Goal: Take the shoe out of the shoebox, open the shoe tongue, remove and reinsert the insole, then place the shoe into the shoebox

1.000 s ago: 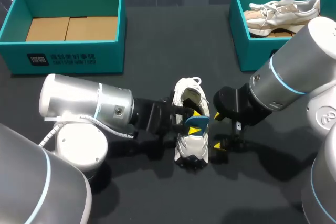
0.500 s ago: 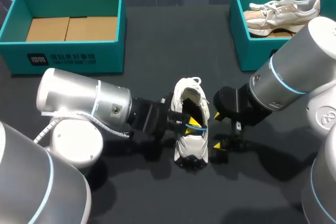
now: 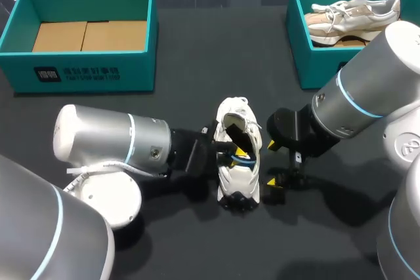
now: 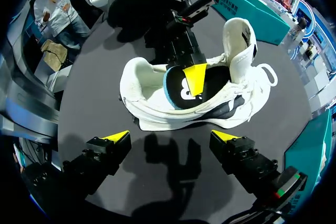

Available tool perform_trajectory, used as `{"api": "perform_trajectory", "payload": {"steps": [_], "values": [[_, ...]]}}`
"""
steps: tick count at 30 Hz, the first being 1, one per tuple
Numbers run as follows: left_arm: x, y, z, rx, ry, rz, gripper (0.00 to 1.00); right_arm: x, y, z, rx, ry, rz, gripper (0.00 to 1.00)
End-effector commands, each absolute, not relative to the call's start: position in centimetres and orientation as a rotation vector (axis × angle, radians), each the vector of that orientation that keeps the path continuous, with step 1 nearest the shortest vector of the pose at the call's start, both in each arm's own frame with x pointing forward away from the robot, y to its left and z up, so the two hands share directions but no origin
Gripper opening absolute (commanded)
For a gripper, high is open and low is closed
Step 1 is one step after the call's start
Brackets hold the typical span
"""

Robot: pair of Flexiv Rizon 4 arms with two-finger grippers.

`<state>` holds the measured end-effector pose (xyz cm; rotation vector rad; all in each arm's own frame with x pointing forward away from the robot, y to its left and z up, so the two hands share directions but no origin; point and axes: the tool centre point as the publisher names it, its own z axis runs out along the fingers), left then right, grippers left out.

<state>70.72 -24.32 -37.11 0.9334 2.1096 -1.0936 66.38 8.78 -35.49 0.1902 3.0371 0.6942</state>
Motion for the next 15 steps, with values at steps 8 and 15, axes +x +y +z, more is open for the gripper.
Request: {"api": "perform_trajectory", "payload": {"steps": [8, 15], "values": [[69.4, -24.8, -34.7, 0.854, 2.177, -1.28, 0.35, 66.3, 8.8, -35.6, 0.191, 3.035, 0.694, 1.0], [68.1, -24.5, -32.2, 0.858, 2.157, -1.361, 0.36, 66.3, 8.8, -35.6, 0.191, 3.035, 0.694, 1.0]]}}
